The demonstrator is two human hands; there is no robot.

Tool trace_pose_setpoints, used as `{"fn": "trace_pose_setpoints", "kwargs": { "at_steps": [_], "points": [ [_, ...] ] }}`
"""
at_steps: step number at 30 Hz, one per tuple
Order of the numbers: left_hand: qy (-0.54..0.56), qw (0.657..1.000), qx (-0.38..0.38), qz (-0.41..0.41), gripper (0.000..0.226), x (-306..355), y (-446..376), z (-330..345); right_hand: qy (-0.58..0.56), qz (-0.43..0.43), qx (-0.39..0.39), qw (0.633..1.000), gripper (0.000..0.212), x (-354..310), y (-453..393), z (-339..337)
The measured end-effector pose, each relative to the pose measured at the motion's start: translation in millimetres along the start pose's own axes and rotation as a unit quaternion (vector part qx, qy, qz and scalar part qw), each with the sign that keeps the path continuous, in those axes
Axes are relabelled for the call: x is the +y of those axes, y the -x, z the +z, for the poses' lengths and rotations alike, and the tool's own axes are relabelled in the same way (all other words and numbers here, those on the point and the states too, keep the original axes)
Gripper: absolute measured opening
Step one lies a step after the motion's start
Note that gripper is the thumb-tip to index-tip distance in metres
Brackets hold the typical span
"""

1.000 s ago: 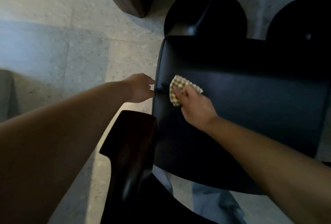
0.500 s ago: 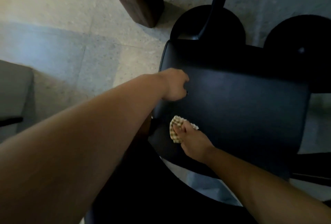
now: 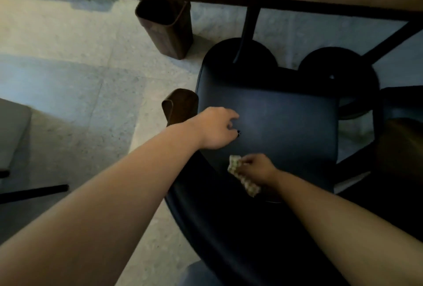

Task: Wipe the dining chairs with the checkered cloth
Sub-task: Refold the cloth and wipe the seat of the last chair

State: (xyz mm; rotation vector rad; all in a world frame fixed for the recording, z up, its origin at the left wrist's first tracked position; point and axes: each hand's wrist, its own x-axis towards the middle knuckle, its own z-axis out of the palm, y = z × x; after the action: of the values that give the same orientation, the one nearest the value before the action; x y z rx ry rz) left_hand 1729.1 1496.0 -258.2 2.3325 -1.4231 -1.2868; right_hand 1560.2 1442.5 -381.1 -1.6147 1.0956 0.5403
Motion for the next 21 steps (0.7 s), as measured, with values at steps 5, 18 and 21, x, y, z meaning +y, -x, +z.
{"fn": "trace_pose_setpoints", "kwargs": {
  "at_steps": [5,18,21],
  "points": [
    [0.153,0.982,0.108,-0.002,0.049,17,68,-21,-0.297,-0.04,0.072,0.951,0.019,-68,82,-55],
    [0.532,0.817,0.221,0.023,0.047,133,204,-67,-0.48,-0.191,-0.036,0.855,0.032,-151,309,-127],
    [0.566,0.765,0.3,0.063,0.034,169,222,-74,-0.478,-0.205,-0.011,0.854,0.034,-152,342,-139]
  ]
}}
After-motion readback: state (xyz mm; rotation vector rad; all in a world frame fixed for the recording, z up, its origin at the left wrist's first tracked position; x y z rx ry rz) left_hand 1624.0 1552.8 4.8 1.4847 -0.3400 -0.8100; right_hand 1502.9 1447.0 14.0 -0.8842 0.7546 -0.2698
